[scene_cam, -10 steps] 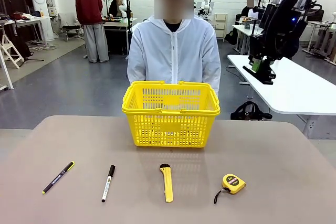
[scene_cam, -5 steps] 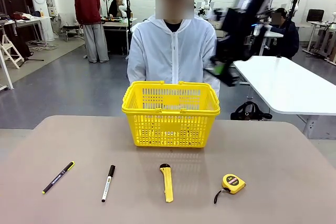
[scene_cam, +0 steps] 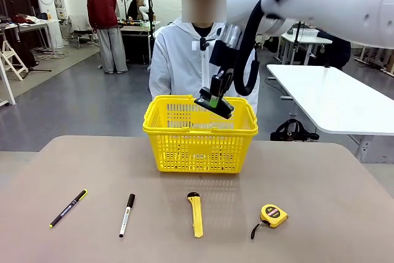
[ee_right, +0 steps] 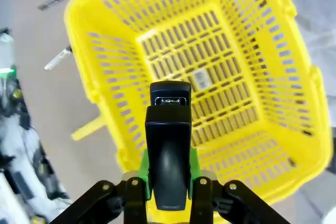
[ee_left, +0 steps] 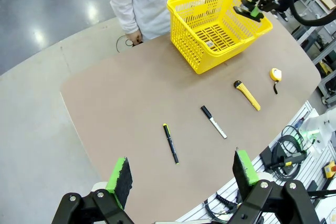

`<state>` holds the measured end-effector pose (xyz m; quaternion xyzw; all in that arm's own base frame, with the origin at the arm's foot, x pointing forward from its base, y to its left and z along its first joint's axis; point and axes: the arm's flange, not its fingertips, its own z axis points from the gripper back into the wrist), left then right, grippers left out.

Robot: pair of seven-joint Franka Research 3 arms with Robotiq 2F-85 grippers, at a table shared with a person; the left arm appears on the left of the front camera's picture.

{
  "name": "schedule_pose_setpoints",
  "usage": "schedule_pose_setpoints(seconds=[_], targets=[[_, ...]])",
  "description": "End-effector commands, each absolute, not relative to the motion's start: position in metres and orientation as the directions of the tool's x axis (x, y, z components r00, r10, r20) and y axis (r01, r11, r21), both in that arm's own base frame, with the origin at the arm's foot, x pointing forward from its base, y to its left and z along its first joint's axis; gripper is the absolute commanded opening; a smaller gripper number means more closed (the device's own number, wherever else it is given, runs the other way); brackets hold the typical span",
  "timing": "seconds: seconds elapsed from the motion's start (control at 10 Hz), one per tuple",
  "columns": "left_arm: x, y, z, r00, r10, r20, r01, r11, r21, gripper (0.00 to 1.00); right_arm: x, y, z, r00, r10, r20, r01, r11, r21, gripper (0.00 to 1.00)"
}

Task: Place the items the person wants into the basket.
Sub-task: Pick up the item the person points to and place it in the Market Basket.

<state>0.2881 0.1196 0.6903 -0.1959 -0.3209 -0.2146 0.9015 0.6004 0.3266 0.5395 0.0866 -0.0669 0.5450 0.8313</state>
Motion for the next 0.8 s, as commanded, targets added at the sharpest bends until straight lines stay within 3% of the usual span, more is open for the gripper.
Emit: schedule_pose_setpoints(seconds=[0.0,0.7], targets=[[0.288,0.121,0.691,0.696,-0.271,0.665,0.529,0.820,-0.219,1.00,0.618,0.344,0.535,0.342,0.922,0.181,-0.934,0.355,-0.043,0.32],[0.288,0.121,0.691,0.696,-0.271,0.665,0.529,0.820,-0.219,1.00,0.648,0.365,0.462,0.314,0.946,0.080,-0.949,0.313,0.023,0.32]])
